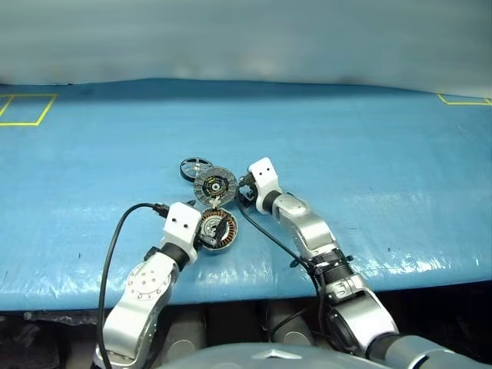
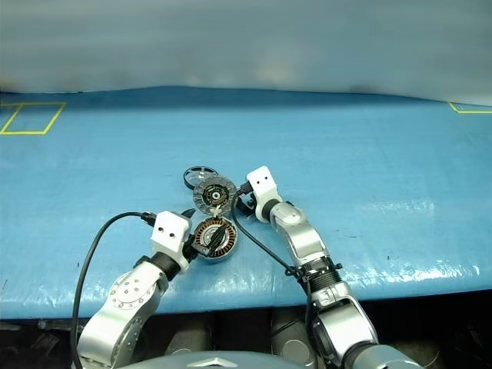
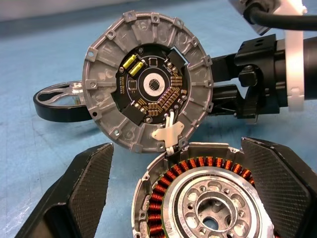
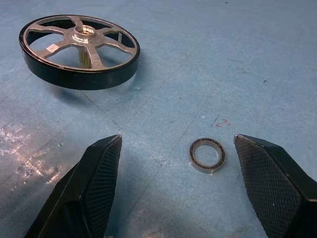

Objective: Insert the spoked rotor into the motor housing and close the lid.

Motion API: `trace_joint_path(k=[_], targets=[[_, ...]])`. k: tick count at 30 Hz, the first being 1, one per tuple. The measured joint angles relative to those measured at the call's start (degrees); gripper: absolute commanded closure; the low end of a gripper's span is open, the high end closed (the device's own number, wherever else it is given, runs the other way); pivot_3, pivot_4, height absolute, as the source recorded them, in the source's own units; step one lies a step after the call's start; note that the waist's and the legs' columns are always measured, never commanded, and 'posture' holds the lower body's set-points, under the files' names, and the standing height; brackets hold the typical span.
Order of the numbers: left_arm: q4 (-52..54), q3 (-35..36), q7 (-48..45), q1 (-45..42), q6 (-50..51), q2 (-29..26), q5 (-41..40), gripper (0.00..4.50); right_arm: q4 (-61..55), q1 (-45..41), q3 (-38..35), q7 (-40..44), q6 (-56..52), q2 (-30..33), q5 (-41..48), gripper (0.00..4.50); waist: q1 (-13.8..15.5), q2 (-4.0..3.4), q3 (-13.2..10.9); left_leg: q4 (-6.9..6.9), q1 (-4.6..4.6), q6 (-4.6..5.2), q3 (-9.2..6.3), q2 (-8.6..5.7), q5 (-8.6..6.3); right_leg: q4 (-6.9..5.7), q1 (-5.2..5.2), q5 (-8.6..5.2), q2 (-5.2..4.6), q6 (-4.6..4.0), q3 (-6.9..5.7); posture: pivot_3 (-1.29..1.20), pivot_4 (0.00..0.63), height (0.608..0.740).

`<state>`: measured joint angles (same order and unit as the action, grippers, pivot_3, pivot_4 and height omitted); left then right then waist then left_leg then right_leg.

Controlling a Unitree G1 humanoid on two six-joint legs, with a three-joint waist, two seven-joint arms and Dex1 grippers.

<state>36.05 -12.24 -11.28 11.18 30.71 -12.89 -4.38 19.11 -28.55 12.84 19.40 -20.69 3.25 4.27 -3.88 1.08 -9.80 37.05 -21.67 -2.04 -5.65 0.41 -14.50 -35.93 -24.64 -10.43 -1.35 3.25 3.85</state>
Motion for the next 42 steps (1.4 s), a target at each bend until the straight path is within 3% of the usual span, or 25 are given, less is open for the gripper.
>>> trace_joint_path(k=[15, 18, 23, 35, 42], targets=[[-0.4, 0.6, -1.4, -3.7, -2.4, -0.7, -0.3, 0.00, 16.4, -6.3, -0.5, 0.3, 10.5, -2.8, -3.2, 0.67, -0.3, -0.05, 0.0, 0.04, 0.16, 0.00, 0.02, 0.01, 0.01, -0.07, 0.11, 0.03, 0.03, 0.00, 0.04, 0.00, 0.150, 0.740], [-1.7, 0.8, -1.7, -4.4, -2.5, -0.8, -0.4, 0.00, 20.3, -8.1, -0.9, 0.3, 12.1, -3.3, -3.8, 1.26, -0.4, -0.11, 0.1, 0.04, 0.22, 0.01, 0.03, 0.01, 0.01, -0.08, 0.16, 0.03, 0.04, 0.00, 0.04, 0.00, 0.150, 0.740], [-2.2, 1.2, -2.3, -5.4, -2.5, -0.9, -0.3, 0.00, 22.3, -8.7, -1.2, -0.7, 13.8, -3.7, -4.5, 2.86, -0.4, -0.21, 0.2, 0.05, 0.25, 0.01, 0.02, 0.01, 0.01, -0.09, 0.21, 0.04, 0.04, 0.01, 0.06, 0.00, 0.150, 0.740], [-2.3, 0.9, -2.6, -5.7, -2.5, -0.7, -0.3, 0.00, 18.2, -5.3, -2.6, -5.8, 13.6, -3.1, -5.9, 2.86, 0.1, -0.38, 0.3, 0.12, 0.26, 0.01, 0.01, -0.02, 0.01, -0.09, 0.28, 0.04, 0.03, 0.02, 0.06, 0.00, 0.150, 0.740], [-2.4, 0.4, -2.6, -6.2, -2.5, -0.4, -0.3, 0.00, 7.2, -0.7, -4.9, -14.4, 4.4, -1.3, -8.5, 2.86, 0.4, -0.39, 0.3, 0.12, 0.21, 0.01, 0.00, -0.03, 0.01, -0.08, 0.24, 0.04, 0.02, 0.01, 0.06, 0.00, 0.150, 0.740]])
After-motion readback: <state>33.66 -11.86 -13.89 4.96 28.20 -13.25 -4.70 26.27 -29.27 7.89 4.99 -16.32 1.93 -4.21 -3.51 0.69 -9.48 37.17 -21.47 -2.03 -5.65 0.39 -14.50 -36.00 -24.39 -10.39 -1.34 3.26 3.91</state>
